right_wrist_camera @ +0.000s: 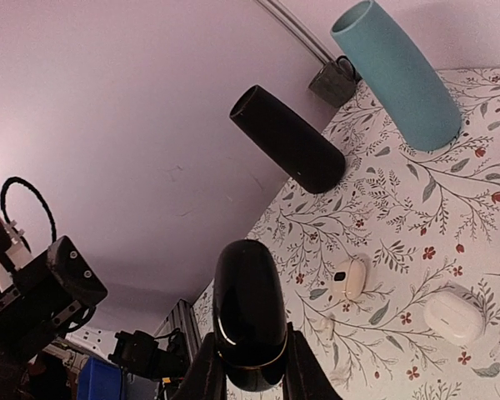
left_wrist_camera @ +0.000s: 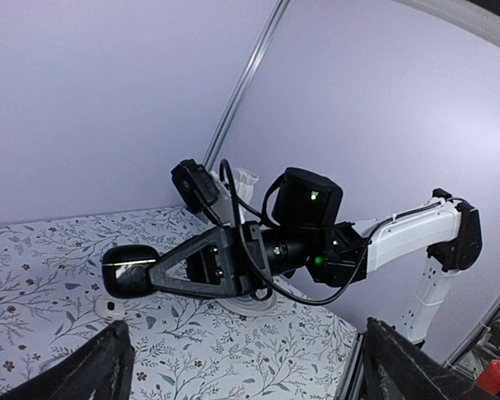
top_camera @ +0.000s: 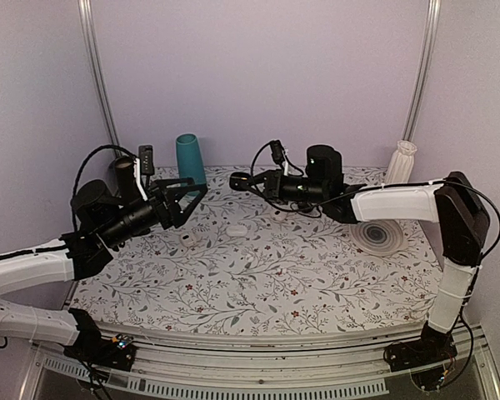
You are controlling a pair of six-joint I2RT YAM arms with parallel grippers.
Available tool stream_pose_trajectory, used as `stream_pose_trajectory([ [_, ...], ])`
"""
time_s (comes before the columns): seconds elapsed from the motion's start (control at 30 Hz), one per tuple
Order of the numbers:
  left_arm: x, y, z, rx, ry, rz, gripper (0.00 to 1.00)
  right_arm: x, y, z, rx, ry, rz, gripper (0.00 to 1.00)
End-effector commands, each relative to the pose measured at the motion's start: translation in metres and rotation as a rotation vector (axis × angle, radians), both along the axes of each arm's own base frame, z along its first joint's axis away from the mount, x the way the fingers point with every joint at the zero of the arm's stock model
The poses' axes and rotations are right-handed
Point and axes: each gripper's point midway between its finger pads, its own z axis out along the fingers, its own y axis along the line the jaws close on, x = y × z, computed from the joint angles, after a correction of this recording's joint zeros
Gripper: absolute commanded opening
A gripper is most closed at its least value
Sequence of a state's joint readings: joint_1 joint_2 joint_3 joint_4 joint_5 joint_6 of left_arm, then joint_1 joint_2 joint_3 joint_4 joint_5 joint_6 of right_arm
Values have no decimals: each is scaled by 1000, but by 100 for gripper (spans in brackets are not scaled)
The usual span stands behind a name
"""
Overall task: Insert the wireless bluetooth earbuds into the charging case
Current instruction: Place the charging case with the earbuds at the center of the board.
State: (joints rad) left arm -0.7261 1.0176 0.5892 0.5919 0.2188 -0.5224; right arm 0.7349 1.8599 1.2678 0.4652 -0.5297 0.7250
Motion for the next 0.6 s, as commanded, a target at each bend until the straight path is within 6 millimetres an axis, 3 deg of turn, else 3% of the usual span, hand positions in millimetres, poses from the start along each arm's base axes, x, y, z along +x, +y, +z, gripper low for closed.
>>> stream_pose_trajectory([
  [0.0,4,4,-4,45,-3,26,96,31,11,-30,-41,37,-14,3],
  [0.4,-1,3,-2,52,-2,7,96,99,25,-131,-143,170,-87,3],
  [0.47,-1,4,-2,53,5,6,96,110,26,-157,-167,207,-98,3],
  [0.57,-1,4,-3,63,12,7,96,123,30,-177,-189,229,-108,4],
])
